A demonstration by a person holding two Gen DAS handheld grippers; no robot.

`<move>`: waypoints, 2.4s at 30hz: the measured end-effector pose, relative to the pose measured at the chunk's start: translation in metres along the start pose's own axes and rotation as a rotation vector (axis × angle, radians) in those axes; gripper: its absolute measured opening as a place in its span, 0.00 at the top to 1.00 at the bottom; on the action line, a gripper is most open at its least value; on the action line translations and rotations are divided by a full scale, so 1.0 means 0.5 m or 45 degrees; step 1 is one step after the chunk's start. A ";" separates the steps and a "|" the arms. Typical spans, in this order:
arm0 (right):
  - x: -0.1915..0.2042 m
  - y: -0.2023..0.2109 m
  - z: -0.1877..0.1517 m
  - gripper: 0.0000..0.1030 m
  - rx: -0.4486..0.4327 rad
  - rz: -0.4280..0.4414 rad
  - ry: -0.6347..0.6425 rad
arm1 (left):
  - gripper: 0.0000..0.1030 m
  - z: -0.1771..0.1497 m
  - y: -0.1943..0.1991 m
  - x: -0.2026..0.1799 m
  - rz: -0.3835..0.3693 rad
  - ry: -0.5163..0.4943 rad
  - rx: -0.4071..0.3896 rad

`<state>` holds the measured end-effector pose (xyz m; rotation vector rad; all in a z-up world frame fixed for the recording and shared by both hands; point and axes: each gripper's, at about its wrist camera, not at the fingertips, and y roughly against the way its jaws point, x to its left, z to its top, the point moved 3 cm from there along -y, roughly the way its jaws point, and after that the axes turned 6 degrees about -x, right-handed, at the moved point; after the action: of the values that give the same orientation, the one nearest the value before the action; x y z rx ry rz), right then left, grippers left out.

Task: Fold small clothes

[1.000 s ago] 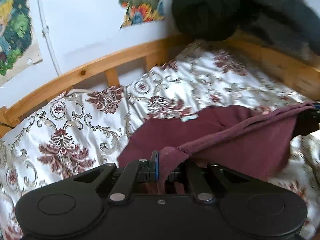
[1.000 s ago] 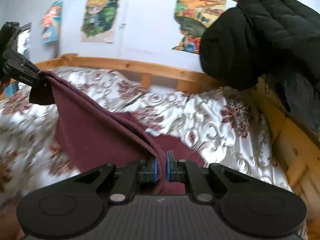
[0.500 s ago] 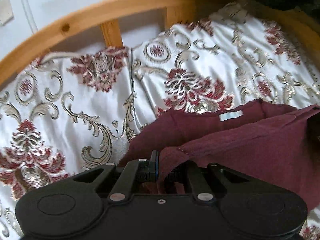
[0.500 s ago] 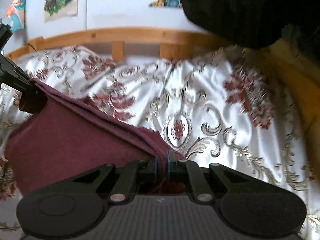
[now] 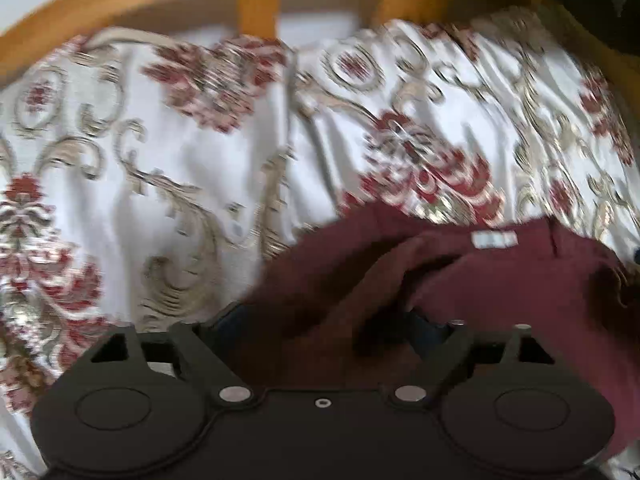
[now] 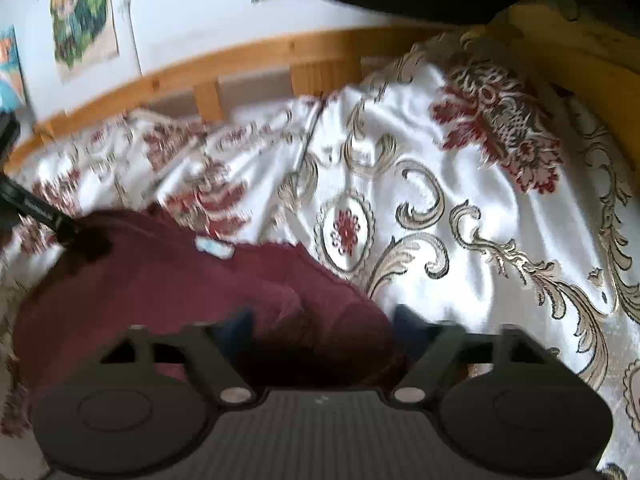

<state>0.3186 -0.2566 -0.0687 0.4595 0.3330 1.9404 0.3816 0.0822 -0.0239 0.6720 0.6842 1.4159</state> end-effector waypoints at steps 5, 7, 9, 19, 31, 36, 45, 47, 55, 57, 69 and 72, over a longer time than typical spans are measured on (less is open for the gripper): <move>0.007 0.050 0.001 0.01 -0.077 0.015 -0.043 | 0.06 -0.014 0.045 0.047 0.000 0.141 -0.087; 0.017 0.073 -0.007 0.01 -0.094 -0.001 -0.037 | 0.05 -0.037 0.063 0.058 0.017 0.194 -0.112; 0.028 0.103 -0.027 0.00 -0.103 -0.009 -0.044 | 0.05 -0.063 0.077 0.057 0.008 0.189 -0.116; 0.072 0.219 -0.180 0.00 -0.104 0.175 -0.408 | 0.21 -0.197 0.127 0.010 -0.100 0.113 -0.108; 0.075 0.172 -0.205 0.61 -0.104 0.152 -0.421 | 0.96 -0.252 0.137 0.009 -0.080 0.303 -0.100; 0.077 0.174 -0.206 0.79 -0.110 0.179 -0.413 | 0.96 -0.290 0.177 0.022 -0.043 0.424 -0.169; 0.094 0.173 -0.217 0.87 -0.032 0.151 -0.388 | 0.96 -0.337 0.175 0.034 -0.029 0.458 -0.172; 0.089 0.174 -0.230 0.88 -0.012 0.153 -0.432 | 0.96 -0.336 0.173 0.033 -0.027 0.448 -0.178; 0.086 0.168 -0.254 0.88 0.027 0.135 -0.450 | 0.95 -0.345 0.164 0.038 -0.042 0.461 -0.171; 0.087 0.169 -0.256 0.88 0.025 0.134 -0.451 | 0.95 -0.346 0.163 0.039 -0.040 0.447 -0.170; 0.084 0.169 -0.259 0.88 0.024 0.123 -0.478 | 0.91 -0.346 0.158 0.037 -0.030 0.454 -0.147; 0.087 0.169 -0.259 0.88 0.022 0.114 -0.464 | 0.89 -0.348 0.156 0.039 -0.031 0.459 -0.142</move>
<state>0.1746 -0.2533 -0.1401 0.8366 0.0944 1.8939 0.1989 0.1070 -0.0763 0.3210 0.8826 1.5570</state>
